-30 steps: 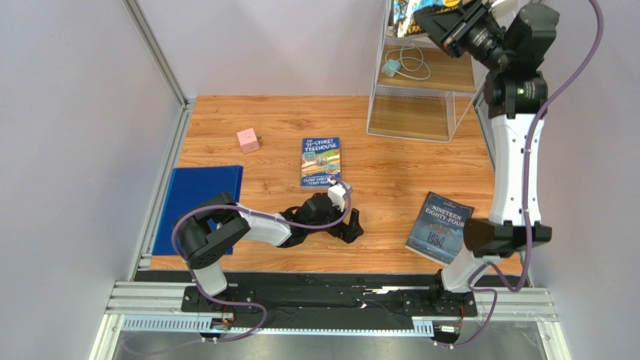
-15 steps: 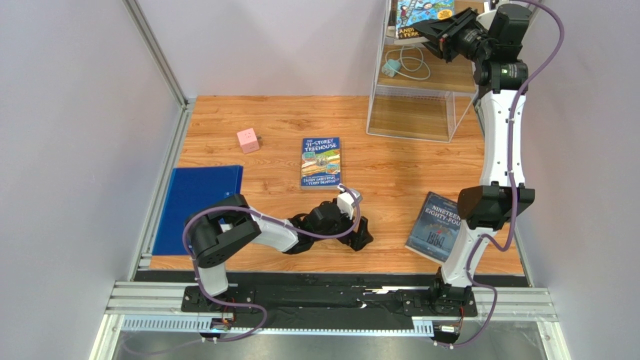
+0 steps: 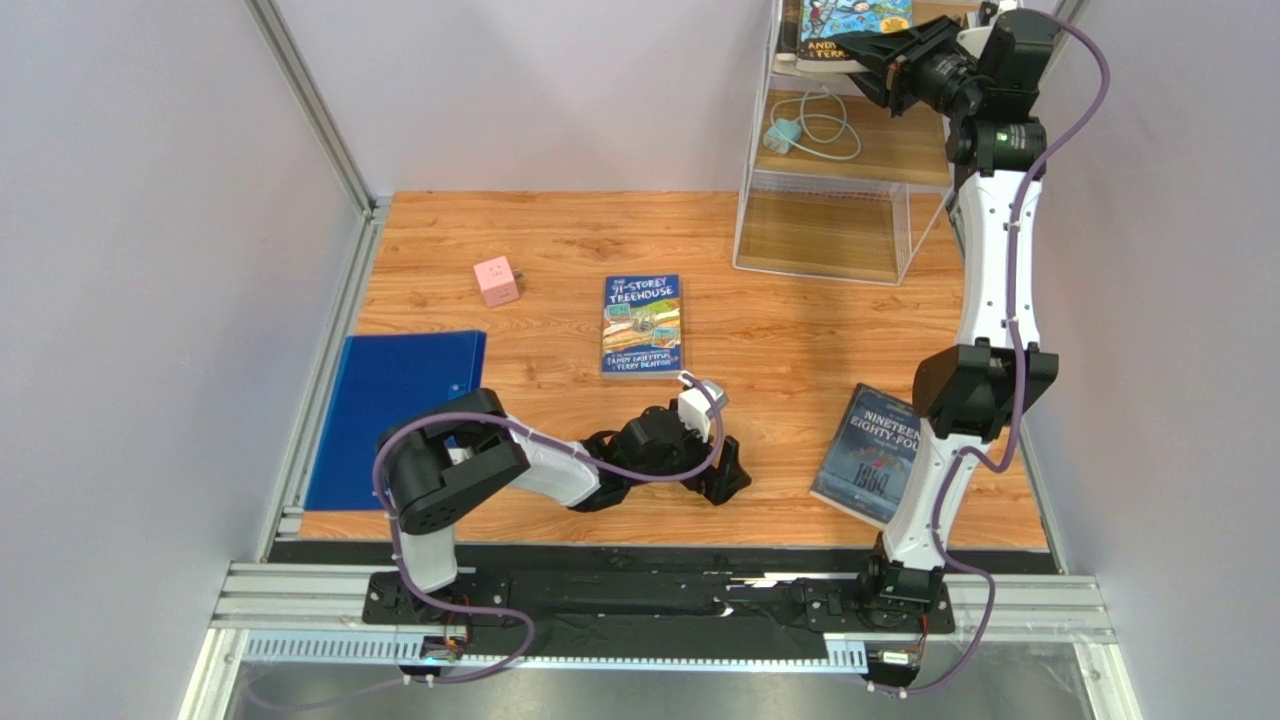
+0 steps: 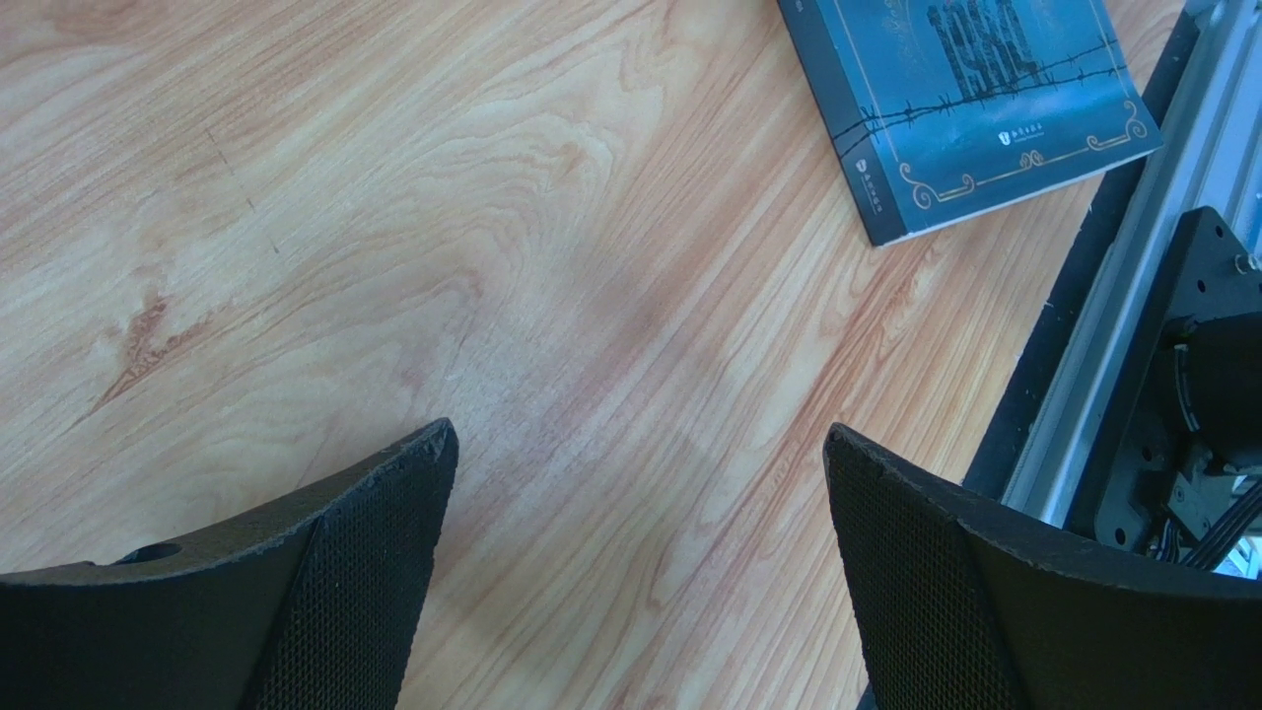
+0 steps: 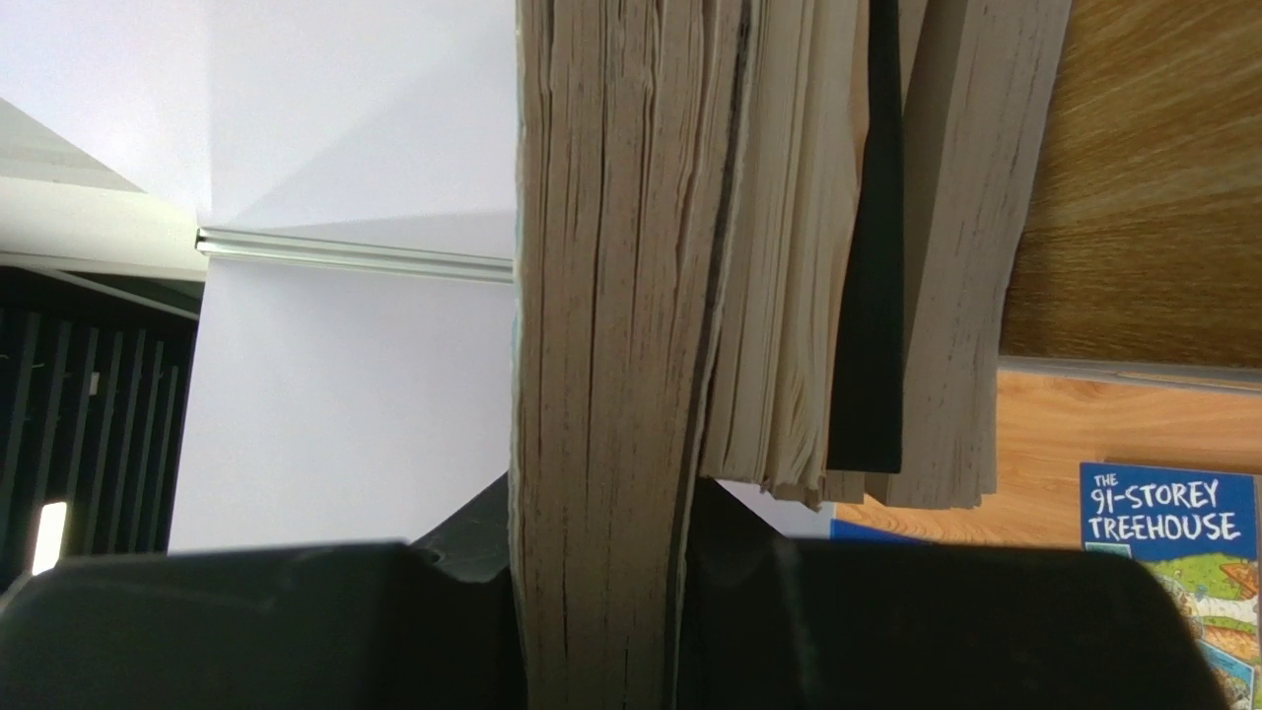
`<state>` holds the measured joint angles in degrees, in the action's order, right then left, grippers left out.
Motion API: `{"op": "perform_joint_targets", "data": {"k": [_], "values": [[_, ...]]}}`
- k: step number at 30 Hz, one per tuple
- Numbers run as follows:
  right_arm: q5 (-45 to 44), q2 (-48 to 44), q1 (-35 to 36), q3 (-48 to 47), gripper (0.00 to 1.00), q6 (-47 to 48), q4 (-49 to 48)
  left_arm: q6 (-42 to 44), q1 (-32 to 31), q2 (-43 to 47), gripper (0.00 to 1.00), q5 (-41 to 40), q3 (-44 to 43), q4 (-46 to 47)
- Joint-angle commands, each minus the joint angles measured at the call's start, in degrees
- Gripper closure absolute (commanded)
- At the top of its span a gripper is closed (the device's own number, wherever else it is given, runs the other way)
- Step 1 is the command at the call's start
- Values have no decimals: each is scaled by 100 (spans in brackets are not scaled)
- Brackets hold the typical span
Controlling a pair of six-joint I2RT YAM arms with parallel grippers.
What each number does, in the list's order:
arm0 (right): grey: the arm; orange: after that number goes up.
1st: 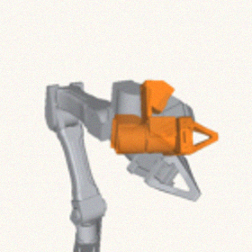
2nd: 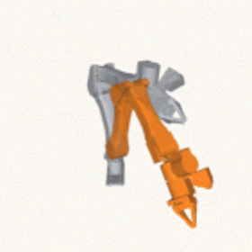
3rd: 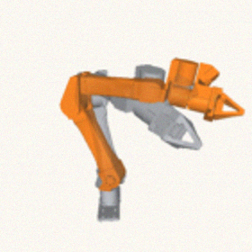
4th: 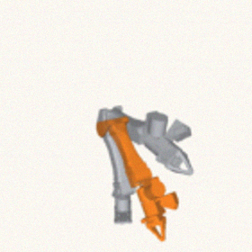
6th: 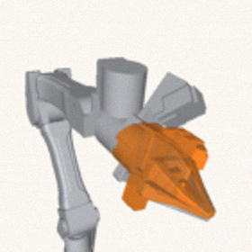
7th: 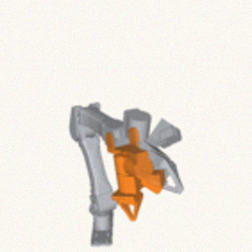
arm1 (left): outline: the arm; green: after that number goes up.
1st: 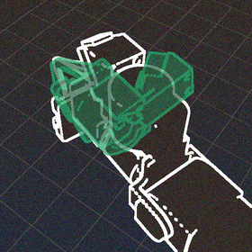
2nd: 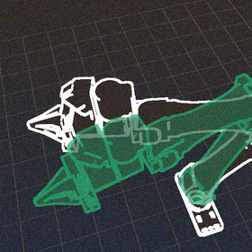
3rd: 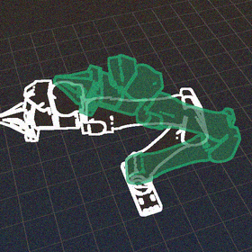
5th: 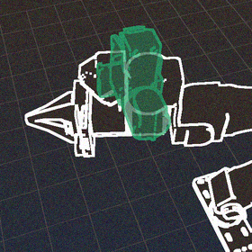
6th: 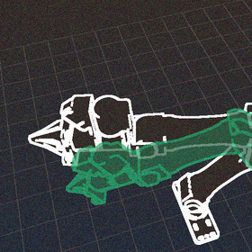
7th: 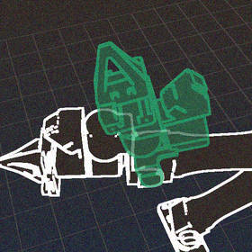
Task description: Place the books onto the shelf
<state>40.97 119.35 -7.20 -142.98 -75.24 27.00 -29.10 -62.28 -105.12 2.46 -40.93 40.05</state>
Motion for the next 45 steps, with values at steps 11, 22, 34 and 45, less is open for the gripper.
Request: {"op": "perform_joint_targets", "data": {"k": [11, 22, 34, 45], "values": [[315, -43, 219, -301, 100, -26, -355, -43, -65, -263, 3, 18, 6, -129], [183, -351, 281, 155, 60, 159, -511, -43, -65, -263, 2, 0, 23, -103], [429, -860, 281, 867, 40, 501, -775, -34, -65, -325, 2, 62, 6, -77], [702, -1458, 281, 1658, 41, 985, -943, 1, -74, -536, 4, 334, -170, -94]]}}
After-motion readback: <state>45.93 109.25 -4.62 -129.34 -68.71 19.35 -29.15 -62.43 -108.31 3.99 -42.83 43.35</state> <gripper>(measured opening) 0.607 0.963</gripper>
